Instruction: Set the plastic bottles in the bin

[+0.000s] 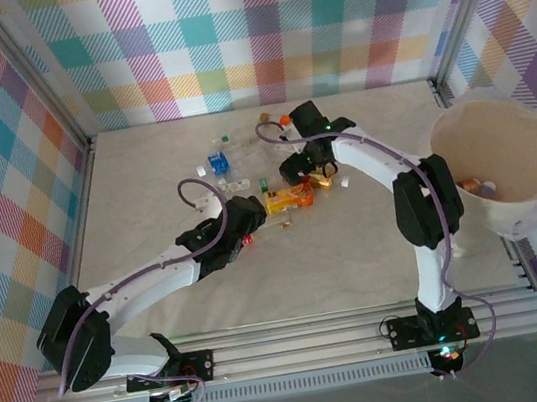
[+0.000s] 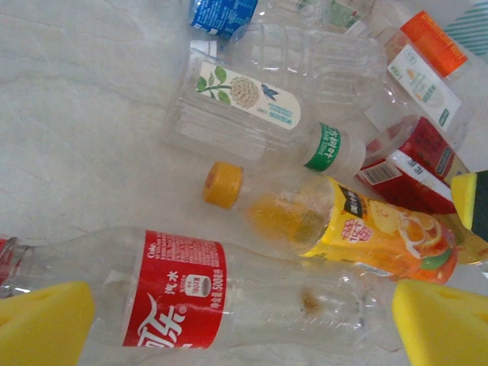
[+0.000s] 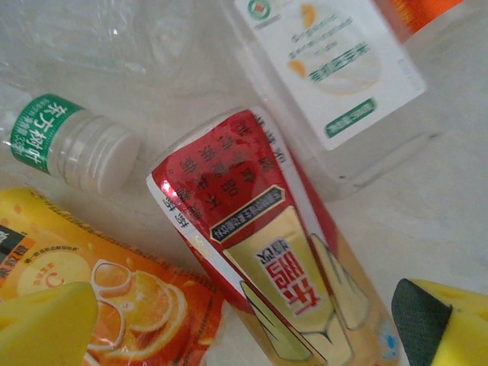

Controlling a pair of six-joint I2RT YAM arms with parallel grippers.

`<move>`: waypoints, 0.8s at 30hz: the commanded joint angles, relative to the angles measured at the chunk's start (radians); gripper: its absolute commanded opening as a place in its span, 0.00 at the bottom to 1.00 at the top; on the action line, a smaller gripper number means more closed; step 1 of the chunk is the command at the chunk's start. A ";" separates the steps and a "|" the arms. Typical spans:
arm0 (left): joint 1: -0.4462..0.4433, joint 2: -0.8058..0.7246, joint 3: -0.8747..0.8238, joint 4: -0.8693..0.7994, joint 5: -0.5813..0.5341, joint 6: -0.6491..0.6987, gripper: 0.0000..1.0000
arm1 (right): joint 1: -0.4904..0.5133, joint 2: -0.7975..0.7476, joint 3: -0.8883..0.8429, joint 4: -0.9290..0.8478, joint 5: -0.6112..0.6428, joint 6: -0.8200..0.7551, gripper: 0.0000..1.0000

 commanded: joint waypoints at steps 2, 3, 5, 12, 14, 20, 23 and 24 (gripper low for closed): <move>0.008 -0.032 -0.007 -0.063 -0.045 -0.044 1.00 | -0.021 0.063 0.079 -0.067 -0.069 0.006 1.00; 0.008 -0.032 -0.010 -0.064 -0.045 -0.051 1.00 | -0.027 0.082 0.092 -0.080 -0.080 0.001 1.00; 0.008 -0.033 -0.013 -0.066 -0.042 -0.055 1.00 | -0.035 0.116 0.120 -0.092 -0.080 0.005 1.00; 0.008 0.004 0.000 -0.029 0.004 -0.036 1.00 | -0.043 0.220 0.206 -0.126 -0.086 -0.005 0.94; 0.008 0.020 0.011 -0.031 0.009 -0.036 1.00 | -0.043 0.241 0.212 -0.127 -0.095 -0.014 0.94; 0.006 0.080 0.054 -0.032 0.042 -0.024 1.00 | -0.043 0.289 0.237 -0.131 -0.094 -0.012 0.93; 0.007 0.101 0.067 -0.028 0.057 -0.024 1.00 | -0.044 0.295 0.236 -0.123 -0.085 -0.007 0.92; 0.006 0.106 0.069 -0.025 0.061 -0.024 1.00 | -0.043 0.295 0.236 -0.120 -0.081 -0.005 0.91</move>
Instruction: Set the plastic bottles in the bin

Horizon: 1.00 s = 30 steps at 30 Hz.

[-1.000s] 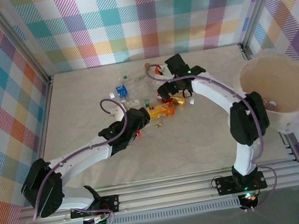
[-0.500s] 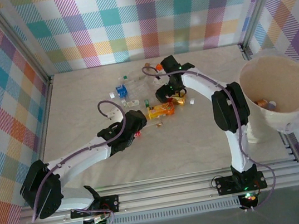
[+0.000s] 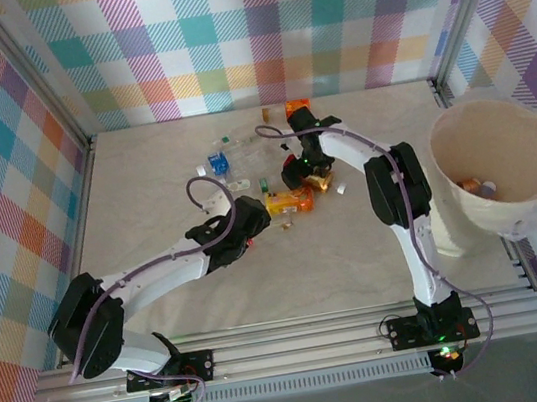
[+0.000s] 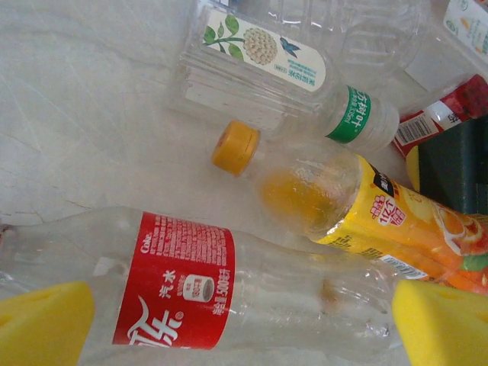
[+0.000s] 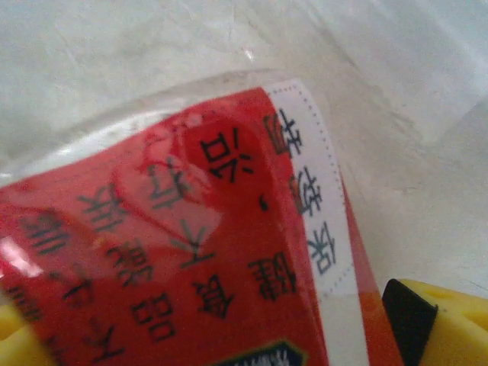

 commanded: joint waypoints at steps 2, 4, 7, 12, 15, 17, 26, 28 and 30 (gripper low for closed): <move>0.006 0.019 0.038 0.006 0.023 0.005 1.00 | 0.000 -0.002 0.022 -0.010 -0.005 -0.002 0.88; 0.007 0.025 0.041 0.014 0.030 0.007 1.00 | 0.000 -0.022 0.006 0.006 -0.003 -0.001 0.82; 0.007 0.028 0.038 0.041 0.047 0.021 1.00 | 0.000 -0.061 -0.024 0.031 0.000 0.003 0.74; 0.007 0.030 0.024 0.113 0.082 0.028 1.00 | 0.000 -0.140 -0.079 0.062 0.004 0.010 0.71; 0.006 0.036 0.022 0.110 0.102 0.010 1.00 | 0.000 -0.193 -0.124 0.083 0.023 0.020 0.69; 0.006 0.043 0.020 0.093 0.109 -0.016 1.00 | 0.001 -0.234 -0.158 0.101 0.039 0.030 0.68; 0.008 0.076 -0.016 0.150 0.162 -0.080 1.00 | 0.001 -0.483 -0.324 0.186 0.051 0.097 0.65; 0.009 0.079 -0.012 0.182 0.175 -0.062 1.00 | 0.000 -0.549 -0.361 0.210 0.047 0.106 0.64; 0.008 0.080 -0.004 0.198 0.186 -0.040 1.00 | 0.000 -0.624 -0.396 0.233 0.045 0.113 0.64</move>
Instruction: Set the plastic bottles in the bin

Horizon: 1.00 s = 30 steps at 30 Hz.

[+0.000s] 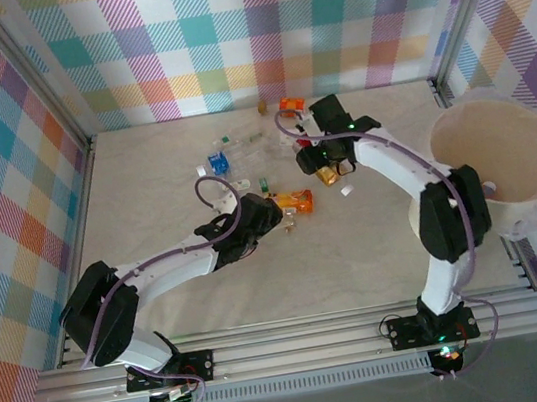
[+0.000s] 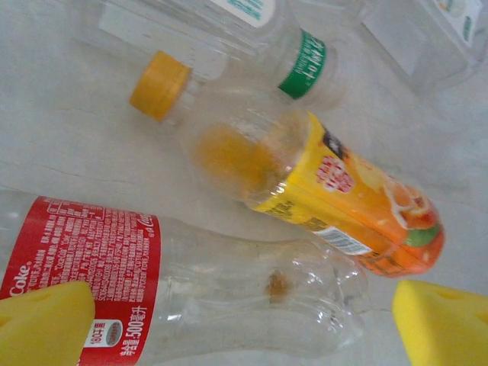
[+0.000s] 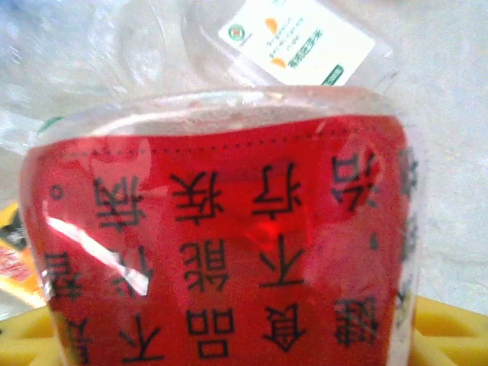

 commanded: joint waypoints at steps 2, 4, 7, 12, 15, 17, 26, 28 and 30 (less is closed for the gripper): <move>0.007 0.009 0.010 0.061 0.049 0.037 1.00 | 0.000 -0.171 -0.062 0.085 -0.005 0.049 0.63; 0.007 0.007 0.022 0.075 0.060 0.067 1.00 | 0.000 -0.246 -0.091 0.108 -0.004 0.053 0.63; 0.008 -0.001 0.038 0.080 0.066 0.097 1.00 | -0.004 -0.344 -0.120 0.132 0.008 0.061 0.62; 0.008 -0.018 0.065 0.080 0.088 0.140 1.00 | -0.028 -0.501 -0.147 0.169 0.028 0.076 0.60; 0.008 -0.024 0.081 0.080 0.101 0.164 1.00 | -0.052 -0.583 -0.153 0.176 0.042 0.075 0.58; 0.008 -0.026 0.088 0.084 0.108 0.177 1.00 | -0.070 -0.624 -0.149 0.167 0.061 0.065 0.58; 0.004 -0.019 0.126 0.150 0.187 0.249 1.00 | -0.132 -0.799 -0.168 0.169 0.298 -0.048 0.56; 0.004 -0.012 0.132 0.155 0.193 0.253 1.00 | -0.145 -0.836 -0.181 0.181 0.337 -0.064 0.55; 0.004 -0.005 0.137 0.158 0.195 0.256 1.00 | -0.157 -0.868 -0.195 0.194 0.400 -0.092 0.55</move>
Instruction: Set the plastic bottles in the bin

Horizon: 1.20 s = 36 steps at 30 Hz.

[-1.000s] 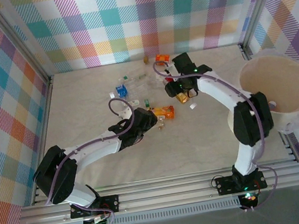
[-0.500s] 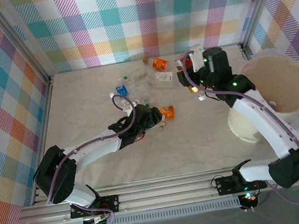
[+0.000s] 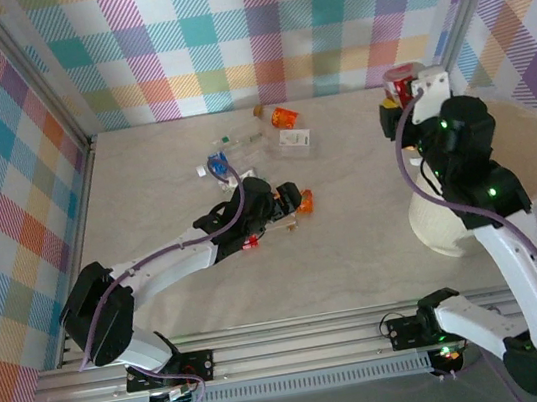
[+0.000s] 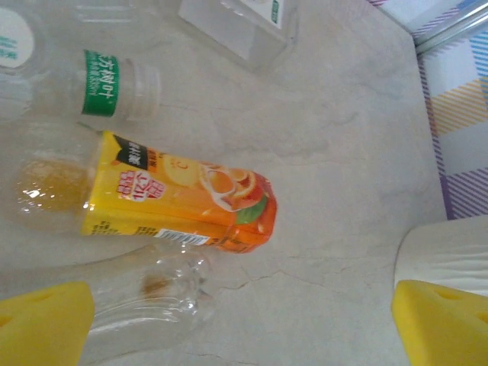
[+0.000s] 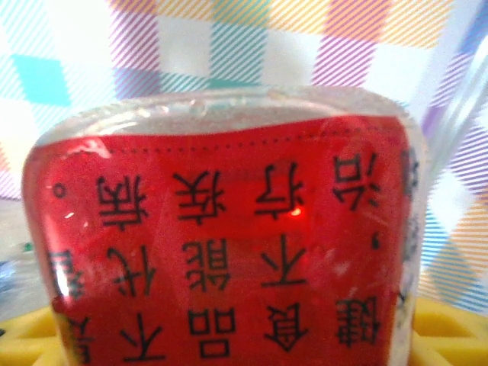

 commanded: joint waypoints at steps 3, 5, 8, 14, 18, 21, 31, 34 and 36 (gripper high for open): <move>0.004 0.003 0.041 0.031 0.021 0.035 1.00 | -0.040 -0.078 -0.032 0.081 0.227 -0.109 0.55; 0.004 0.006 0.044 0.029 0.017 0.034 1.00 | -0.082 -0.103 -0.052 0.113 0.281 -0.140 0.55; 0.004 0.009 0.052 0.021 0.017 0.041 1.00 | -0.164 -0.115 -0.067 0.115 0.294 -0.131 0.55; 0.003 0.011 0.069 0.003 0.018 0.057 1.00 | -0.301 -0.078 -0.093 0.083 0.300 -0.083 0.56; 0.003 -0.019 0.089 -0.081 -0.041 0.090 1.00 | -0.356 -0.039 -0.078 0.039 0.374 -0.066 0.57; 0.008 -0.044 0.098 -0.173 -0.113 0.104 1.00 | -0.390 -0.029 -0.090 0.040 0.403 -0.051 0.57; 0.082 -0.067 0.092 -0.409 -0.152 0.339 1.00 | -0.508 -0.016 -0.140 -0.024 0.469 0.071 0.61; 0.136 -0.059 0.113 -0.500 -0.120 0.400 1.00 | -0.530 -0.013 -0.145 -0.037 0.476 0.105 0.63; 0.181 -0.064 0.109 -0.528 -0.075 0.404 1.00 | -0.544 -0.011 -0.145 -0.038 0.477 0.116 0.66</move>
